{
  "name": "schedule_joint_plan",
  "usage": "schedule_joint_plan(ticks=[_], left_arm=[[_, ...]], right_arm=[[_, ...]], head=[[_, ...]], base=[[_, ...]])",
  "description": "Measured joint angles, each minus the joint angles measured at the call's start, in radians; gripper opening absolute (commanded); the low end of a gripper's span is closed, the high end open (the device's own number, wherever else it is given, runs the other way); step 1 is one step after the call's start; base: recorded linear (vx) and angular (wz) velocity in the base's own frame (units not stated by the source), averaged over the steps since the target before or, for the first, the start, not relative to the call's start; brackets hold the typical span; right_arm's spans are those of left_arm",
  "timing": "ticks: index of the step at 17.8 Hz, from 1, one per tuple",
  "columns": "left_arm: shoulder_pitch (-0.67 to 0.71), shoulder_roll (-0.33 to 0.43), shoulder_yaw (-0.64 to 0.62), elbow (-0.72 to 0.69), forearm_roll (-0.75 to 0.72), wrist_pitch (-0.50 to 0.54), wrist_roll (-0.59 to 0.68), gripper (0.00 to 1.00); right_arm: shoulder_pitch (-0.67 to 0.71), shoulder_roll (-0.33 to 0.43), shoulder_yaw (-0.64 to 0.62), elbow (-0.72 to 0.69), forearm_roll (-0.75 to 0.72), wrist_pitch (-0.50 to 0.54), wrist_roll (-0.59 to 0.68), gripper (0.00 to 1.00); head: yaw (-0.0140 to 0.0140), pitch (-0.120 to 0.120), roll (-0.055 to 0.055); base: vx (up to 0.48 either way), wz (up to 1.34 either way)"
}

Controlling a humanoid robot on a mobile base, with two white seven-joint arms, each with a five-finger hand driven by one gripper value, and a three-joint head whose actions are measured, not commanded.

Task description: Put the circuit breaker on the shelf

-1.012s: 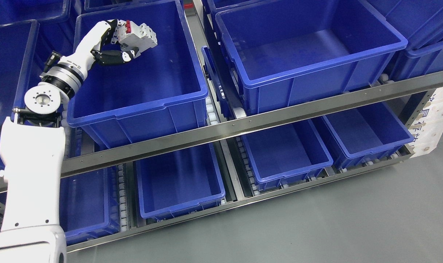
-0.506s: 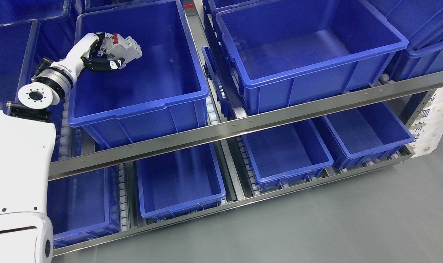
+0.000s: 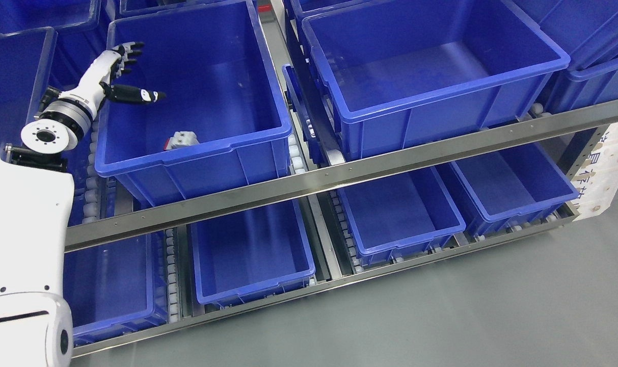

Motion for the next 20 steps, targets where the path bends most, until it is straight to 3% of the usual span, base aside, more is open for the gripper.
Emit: schedule_joint_plan(ticks=[3, 6, 8, 11, 20], left_arm=[[0.009, -0.054, 0.087, -0.047, 0.014, 0.001, 0.146, 0.99], [0.072, -0.126, 0.171, -0.150, 0.055, 0.033, 0.202, 0.99], [0.147, -0.169, 0.214, -0.260, 0.102, 0.127, 0.217, 0.99], [0.240, -0.216, 0.251, -0.402, 0.146, 0.177, 0.228, 1.00], [0.347, -0.293, 0.312, -0.641, 0.187, 0.178, 0.233, 1.00]], right_arm=[[0.000, 0.000, 0.000, 0.000, 0.000, 0.000, 0.000, 1.00], [0.000, 0.000, 0.000, 0.000, 0.000, 0.000, 0.000, 1.00], [0.000, 0.000, 0.000, 0.000, 0.000, 0.000, 0.000, 1.00], [0.000, 0.000, 0.000, 0.000, 0.000, 0.000, 0.003, 1.00], [0.000, 0.000, 0.000, 0.000, -0.001, 0.000, 0.000, 1.00]], head=[[0.0000, 0.000, 0.000], [0.0000, 0.000, 0.000], [0.0000, 0.000, 0.000], [0.0000, 0.000, 0.000], [0.0000, 0.000, 0.000]], base=[[0.000, 0.00], [0.000, 0.00], [0.000, 0.00], [0.000, 0.00], [0.000, 0.00]])
